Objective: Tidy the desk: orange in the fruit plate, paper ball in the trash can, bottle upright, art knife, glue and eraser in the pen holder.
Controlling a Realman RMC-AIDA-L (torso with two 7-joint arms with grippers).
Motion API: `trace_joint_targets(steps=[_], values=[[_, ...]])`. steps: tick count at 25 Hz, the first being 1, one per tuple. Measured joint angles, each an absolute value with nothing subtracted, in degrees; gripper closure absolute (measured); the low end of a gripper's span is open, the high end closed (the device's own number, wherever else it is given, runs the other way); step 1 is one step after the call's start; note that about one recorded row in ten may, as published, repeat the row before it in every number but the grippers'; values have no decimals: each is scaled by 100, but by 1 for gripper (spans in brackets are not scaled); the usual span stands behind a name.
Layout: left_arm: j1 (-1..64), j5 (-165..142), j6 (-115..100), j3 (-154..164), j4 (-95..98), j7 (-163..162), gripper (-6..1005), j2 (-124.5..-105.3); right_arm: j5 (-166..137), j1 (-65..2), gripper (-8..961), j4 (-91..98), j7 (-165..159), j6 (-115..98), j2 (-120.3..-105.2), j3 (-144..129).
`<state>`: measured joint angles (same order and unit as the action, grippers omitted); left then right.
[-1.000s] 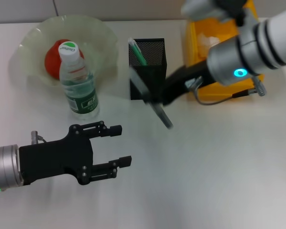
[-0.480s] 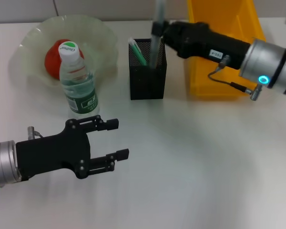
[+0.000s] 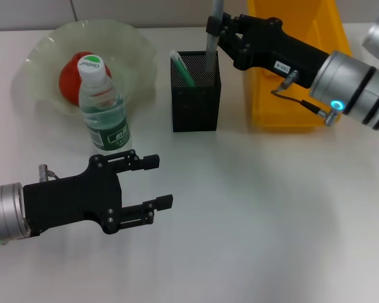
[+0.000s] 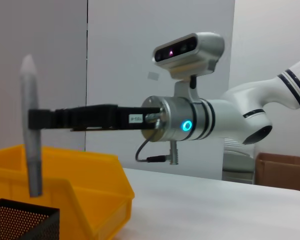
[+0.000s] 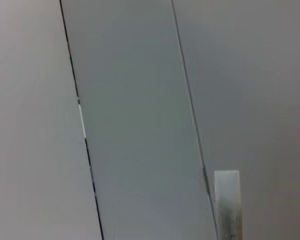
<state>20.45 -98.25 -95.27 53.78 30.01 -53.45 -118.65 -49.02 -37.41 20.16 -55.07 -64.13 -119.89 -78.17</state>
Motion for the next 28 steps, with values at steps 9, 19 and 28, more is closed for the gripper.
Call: trace_joint_targets(steps=[9, 19, 28], values=[[2054, -9827, -9531, 5378, 3020, -5349, 306, -11865, -4920, -4046, 814, 1866, -5338, -5955, -11989, -8270], [2074, -9825, -9564, 5379, 3016, -5343, 308, -11865, -4870, -4106, 741, 1896, -5154, -5606, -11988, -8685], [2078, -9695, -9750, 5379, 3026, -5390, 306, -11864, -4849, -4041, 677, 1916, -5192, -5760, -11988, -8650]])
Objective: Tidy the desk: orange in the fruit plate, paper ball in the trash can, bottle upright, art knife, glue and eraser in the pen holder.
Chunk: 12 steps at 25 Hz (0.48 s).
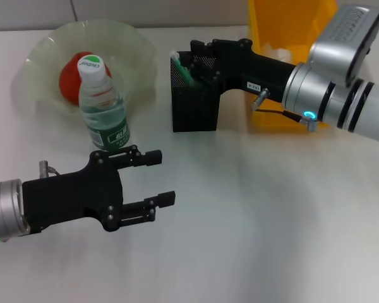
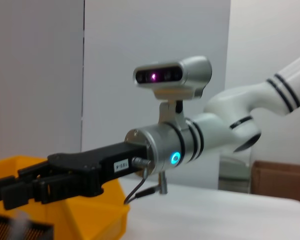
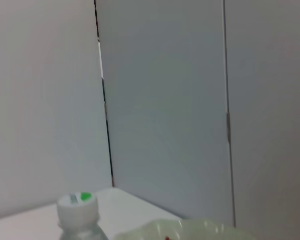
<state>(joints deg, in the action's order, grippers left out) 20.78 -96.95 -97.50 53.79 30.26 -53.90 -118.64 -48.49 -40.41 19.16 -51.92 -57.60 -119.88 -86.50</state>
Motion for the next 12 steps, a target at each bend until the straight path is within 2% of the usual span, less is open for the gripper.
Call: trace_joint_targets(steps=[6, 10, 12], values=[[2045, -9476, -9913, 5354, 3038, -5400, 305, -11838, -4489, -3742, 647, 2275, -5220, -6269, -11976, -8620], [1983, -9458, -9953, 5145, 3042, -5408, 304, -11841, -4501, -3303, 627, 2852, -5357, -6411, -11949, -8671], [1948, -9457, -10020, 5058, 3042, -5410, 304, -11840, -4506, -2916, 530, 3221, -5430, -6567, -11945, -8656]])
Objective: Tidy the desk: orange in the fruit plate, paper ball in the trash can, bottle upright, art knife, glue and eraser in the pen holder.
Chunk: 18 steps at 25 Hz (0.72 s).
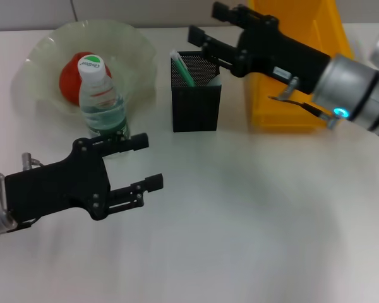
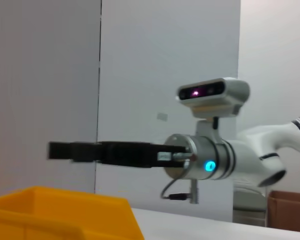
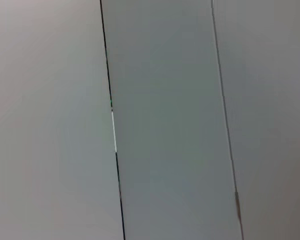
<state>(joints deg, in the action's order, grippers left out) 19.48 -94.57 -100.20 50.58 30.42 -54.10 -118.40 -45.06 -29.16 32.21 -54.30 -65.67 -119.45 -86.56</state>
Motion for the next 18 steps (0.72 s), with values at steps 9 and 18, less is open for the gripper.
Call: trace_joint_targets(steps=[9, 18], values=[[1722, -9482, -10374, 4499, 3089, -5421, 302, -11708, -5502, -2306, 185, 3305, -5531, -8337, -11840, -8415], [1361, -9574, -10811, 4523, 3188, -5486, 220, -11496, -7567, -2392, 186, 3377, -6288, -8854, -11844, -8193]])
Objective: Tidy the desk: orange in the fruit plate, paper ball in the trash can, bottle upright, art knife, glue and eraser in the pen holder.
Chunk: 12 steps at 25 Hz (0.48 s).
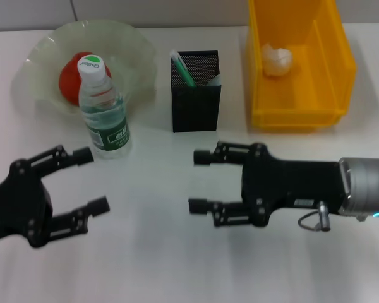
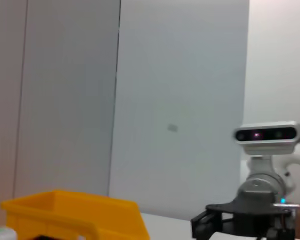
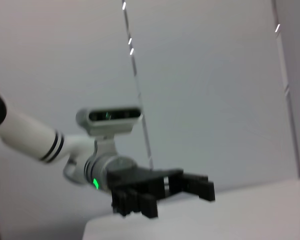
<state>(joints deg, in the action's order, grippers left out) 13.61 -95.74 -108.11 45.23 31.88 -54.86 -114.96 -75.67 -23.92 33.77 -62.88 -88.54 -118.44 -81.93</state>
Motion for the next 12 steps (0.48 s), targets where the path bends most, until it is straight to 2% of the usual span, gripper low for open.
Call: trace_joint_targets(steps=[12], values=[[1015, -9981, -11035, 4548, 3185, -5419, 200, -11569, -7872, -2514, 185, 3394, -6356, -8847, -11901, -8234]])
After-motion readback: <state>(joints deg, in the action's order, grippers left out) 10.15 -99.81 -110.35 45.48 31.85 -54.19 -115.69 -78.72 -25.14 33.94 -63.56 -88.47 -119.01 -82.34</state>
